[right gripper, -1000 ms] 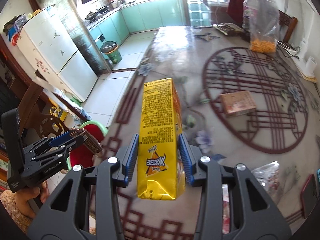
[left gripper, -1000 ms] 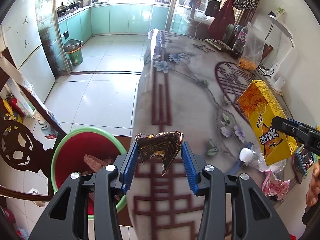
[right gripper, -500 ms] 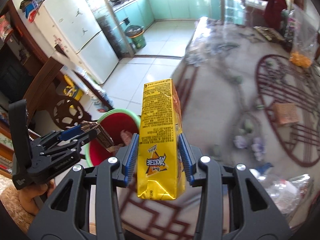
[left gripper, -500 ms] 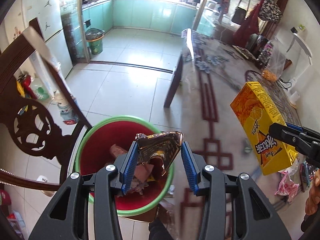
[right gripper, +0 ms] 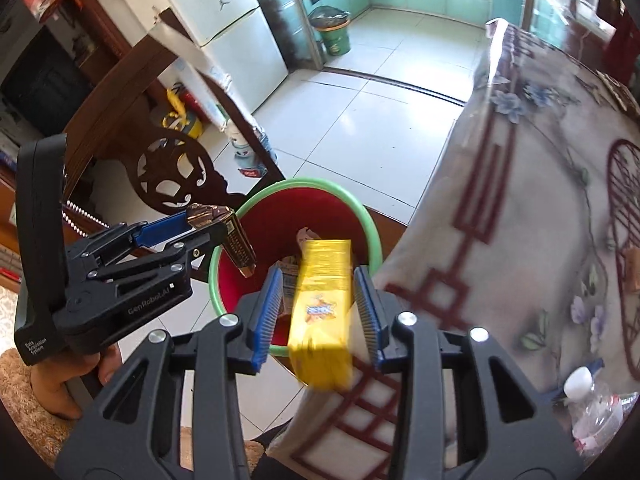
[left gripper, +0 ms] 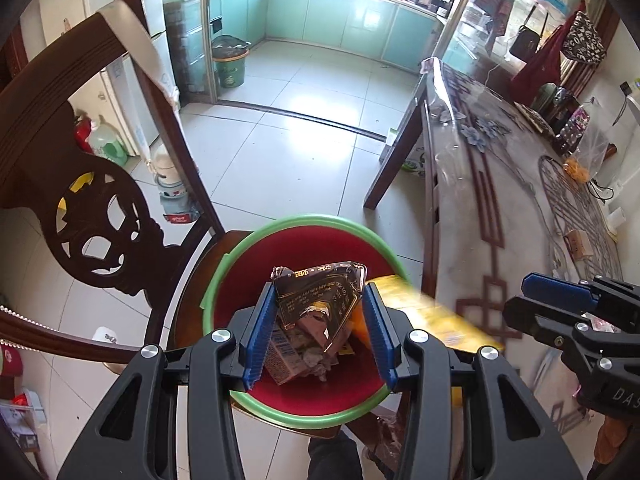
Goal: Collect trash
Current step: 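Open both grippers to drop the cigarette box and yellow box into the bucket, then move both tools back over the table toward the bottles and pink wrapper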
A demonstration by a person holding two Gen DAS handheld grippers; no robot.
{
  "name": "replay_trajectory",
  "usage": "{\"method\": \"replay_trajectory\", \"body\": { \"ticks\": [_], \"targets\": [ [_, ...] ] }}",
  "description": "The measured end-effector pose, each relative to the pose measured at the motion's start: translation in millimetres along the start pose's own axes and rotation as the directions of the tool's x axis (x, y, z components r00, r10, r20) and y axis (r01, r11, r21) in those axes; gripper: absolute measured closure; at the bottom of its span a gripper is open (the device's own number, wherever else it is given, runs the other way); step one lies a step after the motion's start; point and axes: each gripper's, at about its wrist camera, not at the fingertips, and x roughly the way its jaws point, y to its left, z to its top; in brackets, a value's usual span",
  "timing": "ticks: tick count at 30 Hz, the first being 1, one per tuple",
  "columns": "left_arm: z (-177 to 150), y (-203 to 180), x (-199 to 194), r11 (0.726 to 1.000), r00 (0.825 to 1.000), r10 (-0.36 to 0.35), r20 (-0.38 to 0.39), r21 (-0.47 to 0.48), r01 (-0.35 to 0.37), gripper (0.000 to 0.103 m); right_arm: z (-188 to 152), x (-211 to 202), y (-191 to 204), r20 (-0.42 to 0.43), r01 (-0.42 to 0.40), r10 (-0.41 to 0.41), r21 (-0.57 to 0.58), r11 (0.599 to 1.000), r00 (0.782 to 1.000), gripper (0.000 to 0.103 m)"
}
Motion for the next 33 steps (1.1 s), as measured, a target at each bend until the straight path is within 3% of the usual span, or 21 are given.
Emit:
{"method": "replay_trajectory", "body": {
  "ticks": [6, 15, 17, 18, 19, 21, 24, 27, 33],
  "targets": [
    [0, 15, 3, 0.999, 1.000, 0.015, -0.011, -0.033, -0.016, 0.062, 8, 10, 7, -0.014, -0.011, 0.011, -0.021, 1.000, 1.000, 0.066],
    [5, 7, 7, 1.000, 1.000, 0.002, 0.001, -0.022, -0.002, 0.062, 8, 3, -1, -0.003, -0.001, 0.001, -0.009, 1.000, 1.000, 0.066],
    [5, 4, 12, 1.000, 1.000, 0.011, -0.009, -0.017, -0.012, 0.060, 6, 0, -5, 0.003, 0.006, -0.006, 0.001, 1.000, 1.000, 0.066],
    [5, 3, 14, 1.000, 1.000, 0.018, -0.019, -0.019, -0.018, 0.054, 5, -2, -7, 0.005, 0.010, -0.010, 0.008, 1.000, 1.000, 0.065],
    [5, 3, 15, 1.000, 1.000, 0.015, -0.025, -0.025, -0.016, 0.045, 4, -4, -9, 0.006, 0.013, -0.013, 0.013, 1.000, 1.000, 0.060],
    [4, 2, 14, 1.000, 1.000, 0.005, -0.018, -0.030, -0.006, 0.045, 0, -7, -17, 0.013, 0.032, -0.033, 0.037, 0.999, 0.999, 0.053],
    [4, -4, 13, 1.000, 1.000, 0.008, -0.014, -0.008, -0.008, 0.045, -6, -12, -28, 0.016, 0.039, -0.040, 0.070, 0.997, 0.999, 0.053],
    [6, -11, 10, 1.000, 1.000, -0.011, -0.006, 0.003, 0.011, 0.045, -12, -18, -37, 0.023, 0.066, -0.069, 0.091, 0.994, 0.997, 0.039],
    [9, -35, 7, 0.997, 0.998, -0.057, -0.003, 0.054, 0.057, 0.044, -39, -45, -69, 0.035, 0.144, -0.150, 0.127, 0.981, 0.988, 0.036]
  ]
}}
